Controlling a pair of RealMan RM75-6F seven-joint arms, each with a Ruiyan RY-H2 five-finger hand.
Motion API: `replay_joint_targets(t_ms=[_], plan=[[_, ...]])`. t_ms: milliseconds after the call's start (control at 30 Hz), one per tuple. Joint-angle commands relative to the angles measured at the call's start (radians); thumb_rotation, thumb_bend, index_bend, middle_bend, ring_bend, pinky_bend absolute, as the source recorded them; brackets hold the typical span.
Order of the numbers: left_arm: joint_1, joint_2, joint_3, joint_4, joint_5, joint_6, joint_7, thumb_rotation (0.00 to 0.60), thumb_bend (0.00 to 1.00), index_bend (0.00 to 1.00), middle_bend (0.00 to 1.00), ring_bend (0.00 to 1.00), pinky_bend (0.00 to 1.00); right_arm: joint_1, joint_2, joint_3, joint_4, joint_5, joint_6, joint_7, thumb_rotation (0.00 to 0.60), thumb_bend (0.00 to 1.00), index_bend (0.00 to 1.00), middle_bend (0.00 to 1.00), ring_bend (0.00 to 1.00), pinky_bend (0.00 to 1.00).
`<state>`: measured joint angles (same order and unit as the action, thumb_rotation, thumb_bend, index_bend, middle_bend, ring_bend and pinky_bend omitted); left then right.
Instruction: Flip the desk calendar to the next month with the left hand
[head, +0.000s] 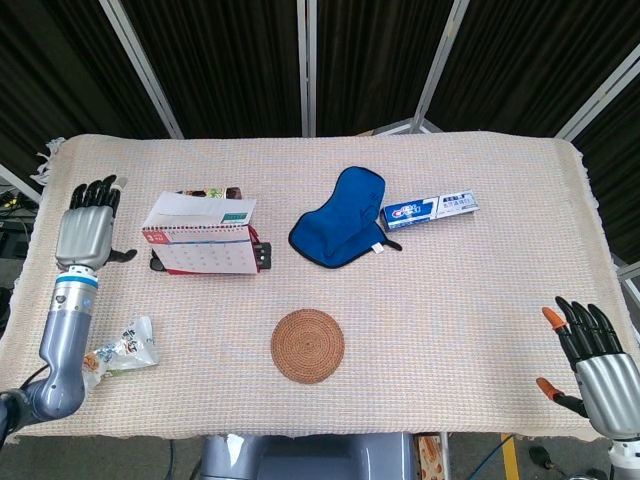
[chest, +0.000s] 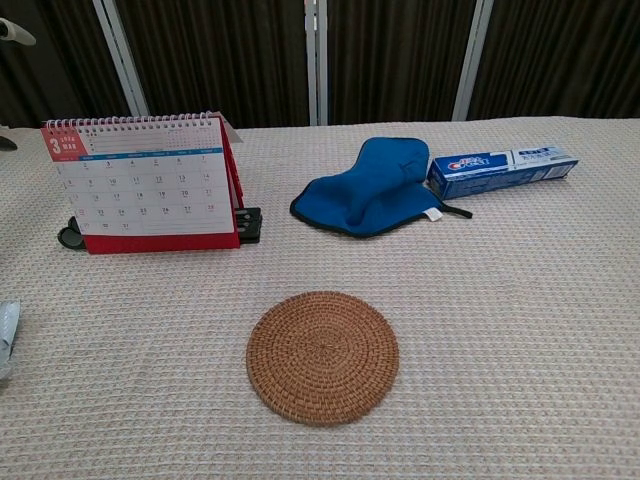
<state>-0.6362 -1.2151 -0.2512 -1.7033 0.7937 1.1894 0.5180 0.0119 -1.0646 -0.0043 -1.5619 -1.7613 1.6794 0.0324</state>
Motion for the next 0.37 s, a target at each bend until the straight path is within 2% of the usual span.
replay_joint_targets(t_ms=[33,167,267,367], plan=[[0.098,0.039,0.087,-0.137,0.138,0.105,-0.039,0.600,0.01,0.00,0.00,0.00,0.00,0.000,0.003,0.002,0.000,0.011,-0.005,0.002,0.600,0.04,0.00,0.00,0.00,0.00],[0.203,0.044,0.182,-0.197,0.274,0.209,-0.087,0.600,0.01,0.00,0.00,0.00,0.00,0.002,0.005,0.006,-0.004,0.032,-0.020,0.004,0.600,0.04,0.00,0.00,0.00,0.00],[0.262,0.041,0.243,-0.198,0.366,0.268,-0.094,0.600,0.01,0.00,0.00,0.00,0.00,0.005,0.003,0.009,-0.005,0.042,-0.029,0.000,0.600,0.04,0.00,0.00,0.00,0.00],[0.296,0.034,0.275,-0.185,0.423,0.307,-0.090,0.600,0.01,0.00,0.00,0.00,0.00,0.006,0.002,0.009,-0.005,0.046,-0.034,-0.002,0.600,0.04,0.00,0.00,0.00,0.00]])
